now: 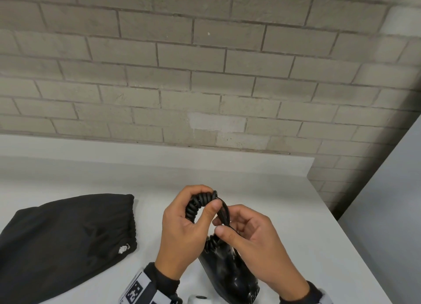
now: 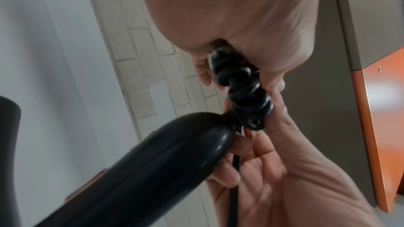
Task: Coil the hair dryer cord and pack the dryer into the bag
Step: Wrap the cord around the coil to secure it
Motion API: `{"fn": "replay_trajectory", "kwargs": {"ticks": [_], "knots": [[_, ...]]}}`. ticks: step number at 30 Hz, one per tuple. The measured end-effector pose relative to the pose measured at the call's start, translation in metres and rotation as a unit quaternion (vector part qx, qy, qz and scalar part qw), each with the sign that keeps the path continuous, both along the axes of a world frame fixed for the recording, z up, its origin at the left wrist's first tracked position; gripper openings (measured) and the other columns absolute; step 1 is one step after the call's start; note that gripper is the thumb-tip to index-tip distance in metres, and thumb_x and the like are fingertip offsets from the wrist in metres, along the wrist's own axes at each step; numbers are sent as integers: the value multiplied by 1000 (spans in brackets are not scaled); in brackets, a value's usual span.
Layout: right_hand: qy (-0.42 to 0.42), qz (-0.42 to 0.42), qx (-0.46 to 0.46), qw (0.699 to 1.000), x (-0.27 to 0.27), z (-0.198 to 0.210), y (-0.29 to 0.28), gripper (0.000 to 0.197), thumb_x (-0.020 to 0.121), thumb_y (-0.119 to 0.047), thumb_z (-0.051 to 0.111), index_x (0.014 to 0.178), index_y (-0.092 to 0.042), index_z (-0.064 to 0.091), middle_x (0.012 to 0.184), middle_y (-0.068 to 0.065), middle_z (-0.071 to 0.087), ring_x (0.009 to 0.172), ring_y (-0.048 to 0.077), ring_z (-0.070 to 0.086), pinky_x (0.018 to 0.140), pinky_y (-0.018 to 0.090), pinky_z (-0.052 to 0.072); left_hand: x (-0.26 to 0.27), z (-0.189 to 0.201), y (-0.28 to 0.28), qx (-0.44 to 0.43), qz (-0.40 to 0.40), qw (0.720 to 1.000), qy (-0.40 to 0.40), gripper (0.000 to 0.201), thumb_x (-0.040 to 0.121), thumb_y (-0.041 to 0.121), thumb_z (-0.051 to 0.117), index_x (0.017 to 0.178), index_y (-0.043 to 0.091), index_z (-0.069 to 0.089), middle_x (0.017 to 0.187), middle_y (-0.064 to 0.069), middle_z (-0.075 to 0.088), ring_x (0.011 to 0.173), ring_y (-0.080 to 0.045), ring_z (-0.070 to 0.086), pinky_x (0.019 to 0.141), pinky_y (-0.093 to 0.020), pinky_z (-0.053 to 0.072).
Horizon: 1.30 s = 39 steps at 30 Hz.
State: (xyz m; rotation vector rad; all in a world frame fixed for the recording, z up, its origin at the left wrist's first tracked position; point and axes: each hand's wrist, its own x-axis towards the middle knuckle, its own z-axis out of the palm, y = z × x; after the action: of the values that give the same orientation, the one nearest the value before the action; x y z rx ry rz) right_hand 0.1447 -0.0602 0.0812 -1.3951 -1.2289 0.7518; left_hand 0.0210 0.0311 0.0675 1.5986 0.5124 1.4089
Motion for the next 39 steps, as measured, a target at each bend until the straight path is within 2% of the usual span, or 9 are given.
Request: {"fn": "replay_trajectory", "kwargs": {"ticks": [7,13,20,24,29,31,33,35,39], "knots": [[-124,-33,-38,991,6,-18,-16,30,76,-40,77,105,-42,65,92,-14,66,89,6,62,82,18,51,-1,0,5,-38,33,999,-13,18,79,24,74,93,16,69,87,3,72,83,-12,70,75,-15,52],[-219,-168,5,961,6,-55,-33,41,74,-46,72,111,-50,54,116,-26,54,112,2,51,86,13,40,1,0,5,-52,47,997,-13,18,78,26,74,93,17,69,86,6,72,82,-10,69,75,-13,51],[-294,-214,243,899,-31,-19,-21,14,86,-20,64,97,-14,70,91,-14,63,82,3,55,73,8,42,12,5,-5,-47,43,998,-20,18,77,27,73,91,18,68,84,7,72,81,-9,70,74,-11,50],[-313,-203,184,909,-38,-8,-5,18,89,-19,55,104,-18,65,88,-15,60,80,2,53,67,3,36,14,7,-12,-33,62,997,-20,21,76,30,73,92,18,67,83,11,72,80,-8,71,72,-11,50],[-385,-234,54,891,-56,6,-4,29,86,-27,49,107,-15,65,73,-12,62,72,5,64,52,13,45,16,7,-15,-23,111,993,-37,19,75,30,75,89,20,68,80,15,71,76,-6,70,68,-10,50],[-411,-212,-34,886,-60,22,-5,33,91,-23,51,123,-18,55,77,-10,54,86,7,65,57,16,48,16,6,-17,-12,122,992,-42,18,76,28,79,89,21,68,80,15,71,74,-5,70,67,-10,50],[-360,-197,-73,909,-58,26,-5,41,101,-28,43,141,-26,32,98,-12,45,106,0,52,76,15,44,16,4,-18,9,127,991,-46,21,80,30,83,91,20,68,81,14,72,74,-7,71,67,-11,51],[-282,-193,-91,935,-50,31,-6,40,99,-37,47,137,-31,37,101,-16,52,95,-6,51,76,8,42,15,3,-19,33,126,990,-44,21,79,35,75,93,20,69,82,10,72,76,-9,71,69,-12,52],[-123,-195,-53,972,-36,35,-4,33,90,-28,66,116,-36,49,78,-14,73,87,-1,64,78,16,47,14,0,-18,82,116,990,-24,18,83,35,71,96,24,68,82,2,71,75,-15,71,69,-21,56]]}}
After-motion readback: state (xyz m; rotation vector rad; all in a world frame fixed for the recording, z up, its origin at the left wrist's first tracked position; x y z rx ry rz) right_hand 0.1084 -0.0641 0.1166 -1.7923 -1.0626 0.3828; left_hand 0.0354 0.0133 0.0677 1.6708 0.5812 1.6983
